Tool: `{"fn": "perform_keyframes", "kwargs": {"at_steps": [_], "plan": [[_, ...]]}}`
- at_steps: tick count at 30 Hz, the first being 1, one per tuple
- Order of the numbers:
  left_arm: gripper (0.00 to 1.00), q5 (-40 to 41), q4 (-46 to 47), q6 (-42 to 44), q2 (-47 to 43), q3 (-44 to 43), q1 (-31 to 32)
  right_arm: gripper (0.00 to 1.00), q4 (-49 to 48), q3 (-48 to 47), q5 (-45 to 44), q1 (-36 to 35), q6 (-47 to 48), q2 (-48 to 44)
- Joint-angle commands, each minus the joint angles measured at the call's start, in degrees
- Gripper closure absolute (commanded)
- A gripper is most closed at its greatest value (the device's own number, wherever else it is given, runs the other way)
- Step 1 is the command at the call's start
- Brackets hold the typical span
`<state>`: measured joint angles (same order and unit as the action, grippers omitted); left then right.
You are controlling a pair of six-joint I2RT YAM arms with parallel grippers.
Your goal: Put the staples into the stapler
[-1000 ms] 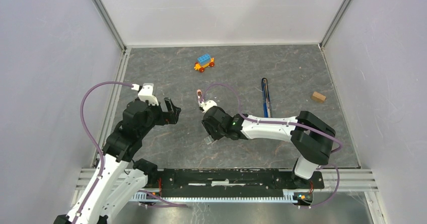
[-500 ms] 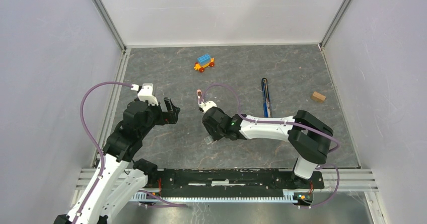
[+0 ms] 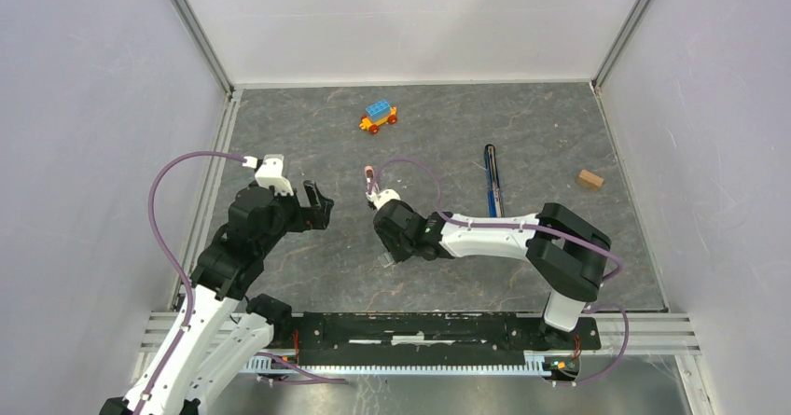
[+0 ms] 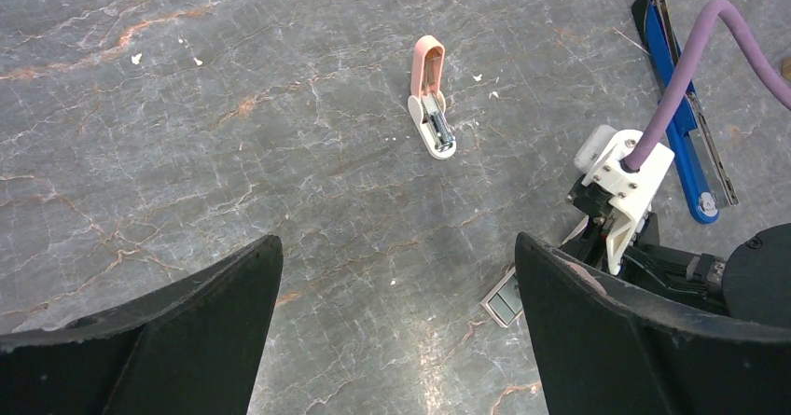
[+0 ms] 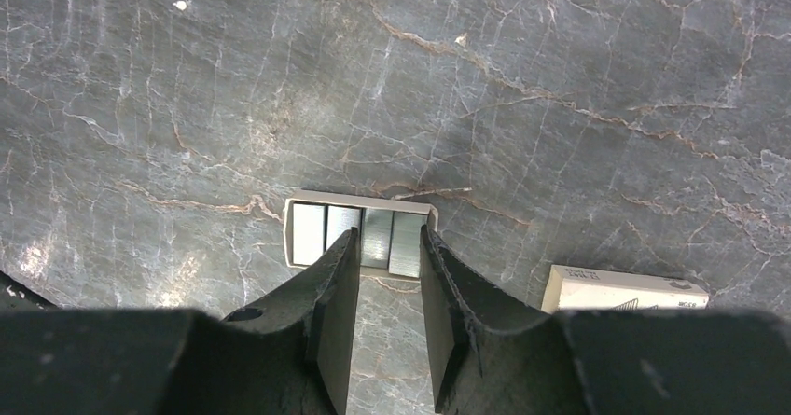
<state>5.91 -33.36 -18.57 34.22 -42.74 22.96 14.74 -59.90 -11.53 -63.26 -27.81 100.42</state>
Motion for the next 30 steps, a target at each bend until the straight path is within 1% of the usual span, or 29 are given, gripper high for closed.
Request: {"fn": "perform_keyframes", "kwargs": {"at_steps": [1, 11, 20, 30], "plan": [[0.0, 0.44, 1.21, 3.8, -0.06, 0.04, 0.06, 0.64, 0.13, -3.2, -0.84, -0.27, -0.77, 1.07], [0.0, 0.45, 1.21, 3.89, -0.29, 0.2, 0.05, 0.66, 1.4, -3.43, -1.24, -0.45, -1.25, 1.61], [0.0, 0.39, 1.16, 3.83, -0.47, 0.18, 0.01, 0.66, 2.98, -5.16, -2.12, -0.58, -0.51, 0.3], [0.0, 0.54, 1.18, 3.89, -0.42, 0.26, 0.01, 0.66, 3.91, -5.43, -2.74, -0.61, -1.0, 1.78]]}}
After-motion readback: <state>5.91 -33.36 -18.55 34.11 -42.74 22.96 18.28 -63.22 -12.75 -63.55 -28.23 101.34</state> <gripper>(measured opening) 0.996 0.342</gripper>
